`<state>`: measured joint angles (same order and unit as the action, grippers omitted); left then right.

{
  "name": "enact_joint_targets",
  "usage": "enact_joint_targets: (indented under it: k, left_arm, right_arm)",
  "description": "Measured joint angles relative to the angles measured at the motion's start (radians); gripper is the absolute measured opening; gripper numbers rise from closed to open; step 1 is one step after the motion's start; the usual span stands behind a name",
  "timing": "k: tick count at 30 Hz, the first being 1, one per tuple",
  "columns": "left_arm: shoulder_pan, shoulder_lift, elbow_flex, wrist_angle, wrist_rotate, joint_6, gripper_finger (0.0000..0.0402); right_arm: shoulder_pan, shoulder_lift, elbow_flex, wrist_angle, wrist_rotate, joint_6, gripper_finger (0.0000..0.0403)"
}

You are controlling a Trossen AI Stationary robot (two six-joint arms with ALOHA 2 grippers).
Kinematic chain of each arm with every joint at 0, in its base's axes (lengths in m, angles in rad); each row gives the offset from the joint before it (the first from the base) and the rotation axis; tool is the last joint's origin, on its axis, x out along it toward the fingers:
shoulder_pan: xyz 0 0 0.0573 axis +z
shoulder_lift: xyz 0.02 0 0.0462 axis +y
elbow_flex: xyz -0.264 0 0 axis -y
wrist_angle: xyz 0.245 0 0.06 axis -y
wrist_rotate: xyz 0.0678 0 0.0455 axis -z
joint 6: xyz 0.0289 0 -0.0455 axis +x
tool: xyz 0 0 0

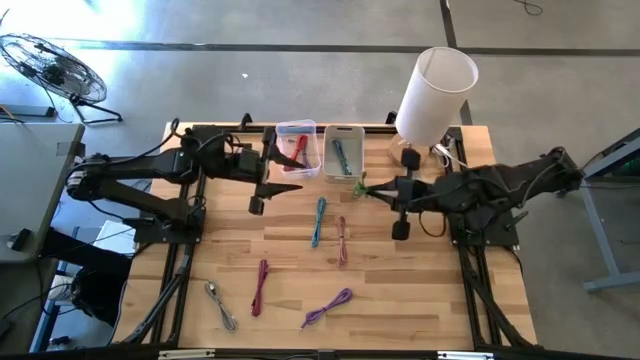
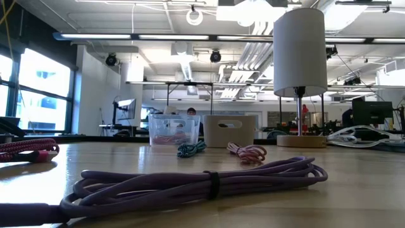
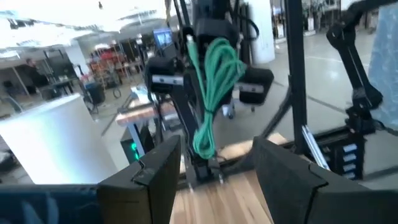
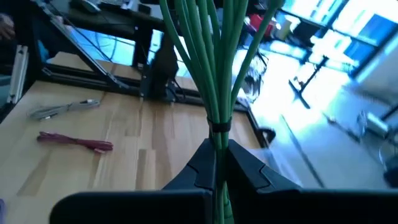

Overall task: Pick & Place USB Port
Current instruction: Put the green cable into the transparent bin

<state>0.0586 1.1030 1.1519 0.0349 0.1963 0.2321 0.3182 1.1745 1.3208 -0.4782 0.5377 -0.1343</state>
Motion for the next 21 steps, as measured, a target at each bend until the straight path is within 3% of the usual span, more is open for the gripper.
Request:
enact_joint_targets:
  k: [10,21]
  left_arm:
    - [0.000,0.088,-0.001,0.144,0.003,-0.083,0.0195]
    - [0.000,0.156,-0.001,0.232,-0.031,-0.106,0.0195]
  right_arm:
    - [-0.109,0.025,0.000,0.132,-0.214,-0.212,0.0008]
    - [-0.160,0.044,0.000,0.170,-0.282,-0.260,0.0007]
